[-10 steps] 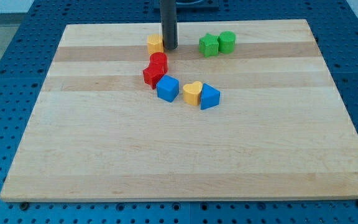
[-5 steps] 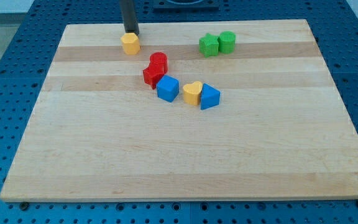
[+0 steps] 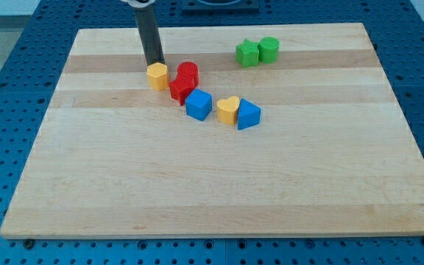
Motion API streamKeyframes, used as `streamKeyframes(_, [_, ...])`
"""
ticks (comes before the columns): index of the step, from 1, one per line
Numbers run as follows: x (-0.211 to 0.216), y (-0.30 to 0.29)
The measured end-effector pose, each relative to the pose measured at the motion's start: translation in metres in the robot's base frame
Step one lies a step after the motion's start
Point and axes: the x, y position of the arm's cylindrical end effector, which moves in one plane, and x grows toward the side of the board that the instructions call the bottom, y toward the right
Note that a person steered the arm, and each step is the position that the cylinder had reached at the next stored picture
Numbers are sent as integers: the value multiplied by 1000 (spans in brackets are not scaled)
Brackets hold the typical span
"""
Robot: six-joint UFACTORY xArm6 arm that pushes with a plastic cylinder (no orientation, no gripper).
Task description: Move the hexagon diagonally to the cube
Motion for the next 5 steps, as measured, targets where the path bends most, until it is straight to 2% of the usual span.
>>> streamKeyframes(1, [-1,5])
streamKeyframes(2, [19,5])
streamKeyframes(5, [124,4])
